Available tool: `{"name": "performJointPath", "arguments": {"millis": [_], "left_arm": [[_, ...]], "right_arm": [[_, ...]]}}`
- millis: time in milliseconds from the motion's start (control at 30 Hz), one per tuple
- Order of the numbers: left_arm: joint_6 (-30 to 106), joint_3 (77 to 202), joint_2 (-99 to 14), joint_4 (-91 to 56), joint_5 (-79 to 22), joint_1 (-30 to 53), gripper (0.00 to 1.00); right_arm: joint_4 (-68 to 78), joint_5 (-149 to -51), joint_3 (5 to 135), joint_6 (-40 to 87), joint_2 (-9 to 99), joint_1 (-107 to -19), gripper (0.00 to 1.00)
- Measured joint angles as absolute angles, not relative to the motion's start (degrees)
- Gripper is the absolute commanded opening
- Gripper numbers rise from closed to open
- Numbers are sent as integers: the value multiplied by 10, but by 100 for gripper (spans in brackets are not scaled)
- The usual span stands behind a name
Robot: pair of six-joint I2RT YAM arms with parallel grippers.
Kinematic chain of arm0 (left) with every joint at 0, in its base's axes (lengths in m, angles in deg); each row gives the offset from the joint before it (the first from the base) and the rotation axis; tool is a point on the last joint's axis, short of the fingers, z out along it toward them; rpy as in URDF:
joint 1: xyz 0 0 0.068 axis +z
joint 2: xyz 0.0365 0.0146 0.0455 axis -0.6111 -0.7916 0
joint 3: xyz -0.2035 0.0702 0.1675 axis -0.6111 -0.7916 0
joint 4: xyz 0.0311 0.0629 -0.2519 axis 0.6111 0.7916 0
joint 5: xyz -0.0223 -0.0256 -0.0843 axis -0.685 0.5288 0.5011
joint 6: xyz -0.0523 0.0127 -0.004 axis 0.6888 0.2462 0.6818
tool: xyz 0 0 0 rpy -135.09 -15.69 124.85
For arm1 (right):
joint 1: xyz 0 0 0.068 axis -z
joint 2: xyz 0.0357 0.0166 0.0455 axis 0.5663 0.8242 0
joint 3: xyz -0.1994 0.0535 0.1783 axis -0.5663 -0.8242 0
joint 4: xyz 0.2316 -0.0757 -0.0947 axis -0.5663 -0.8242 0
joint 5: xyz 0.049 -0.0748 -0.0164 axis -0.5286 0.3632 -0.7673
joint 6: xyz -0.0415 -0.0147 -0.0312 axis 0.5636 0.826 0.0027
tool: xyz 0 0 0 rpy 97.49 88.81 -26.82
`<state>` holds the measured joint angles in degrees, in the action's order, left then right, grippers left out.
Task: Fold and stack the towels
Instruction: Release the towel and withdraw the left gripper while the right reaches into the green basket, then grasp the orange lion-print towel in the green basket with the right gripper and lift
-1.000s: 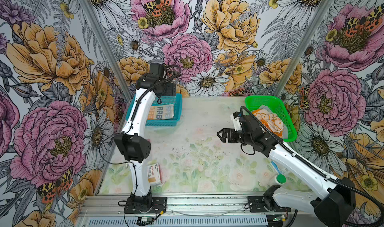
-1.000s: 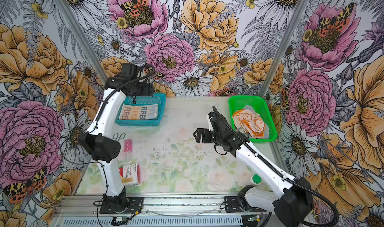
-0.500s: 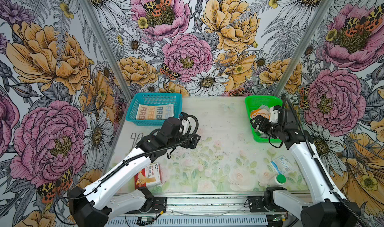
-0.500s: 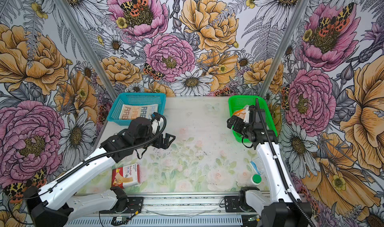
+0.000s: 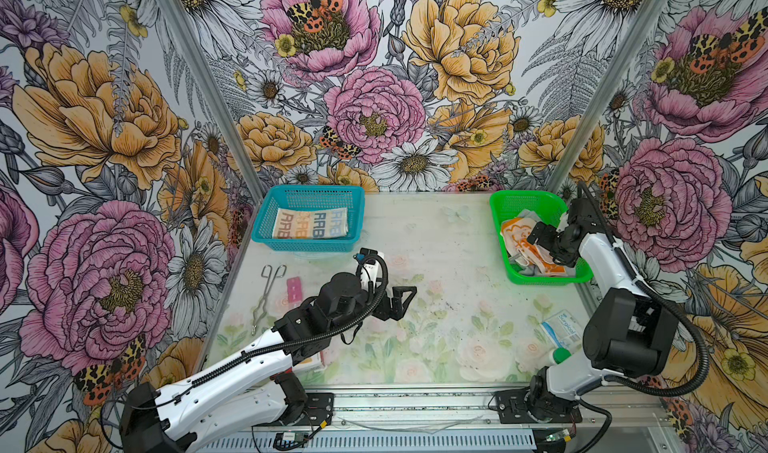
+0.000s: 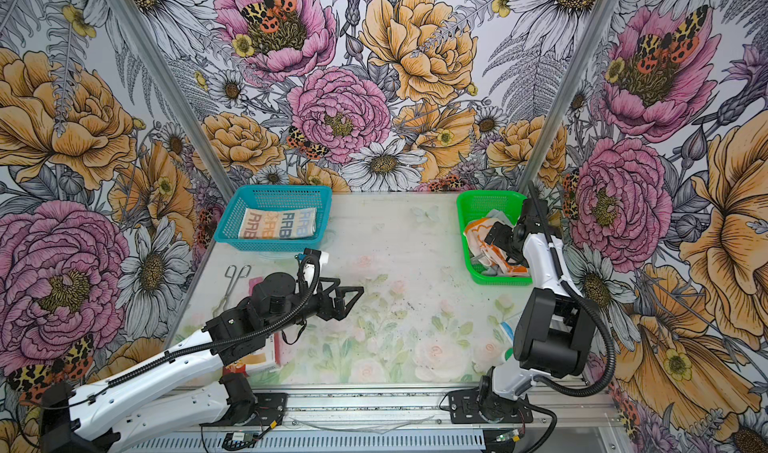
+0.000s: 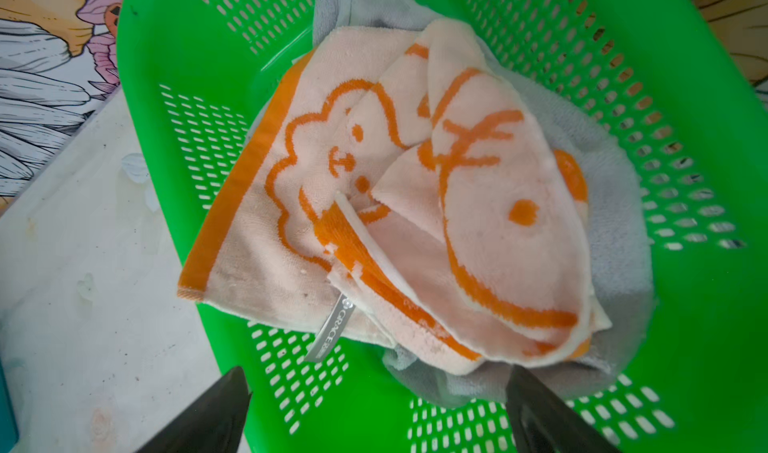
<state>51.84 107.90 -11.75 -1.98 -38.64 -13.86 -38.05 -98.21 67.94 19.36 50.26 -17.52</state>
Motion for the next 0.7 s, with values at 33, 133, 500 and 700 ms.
{"name": "performJointPath", "arguments": {"millis": [33, 133, 500, 700], "left_arm": [[519, 1079, -117, -21, -387, -139, 99], [527, 1074, -112, -27, -391, -139, 99], [553, 1044, -84, -32, -397, -115, 99], [564, 1036, -83, -42, -397, -111, 99]], "right_arm": [[-379, -979, 687, 197, 515, -175, 93], [-366, -971, 712, 203, 554, -175, 89], [-357, -971, 727, 213, 619, -204, 54], [-357, -969, 723, 214, 618, -226, 16]]}}
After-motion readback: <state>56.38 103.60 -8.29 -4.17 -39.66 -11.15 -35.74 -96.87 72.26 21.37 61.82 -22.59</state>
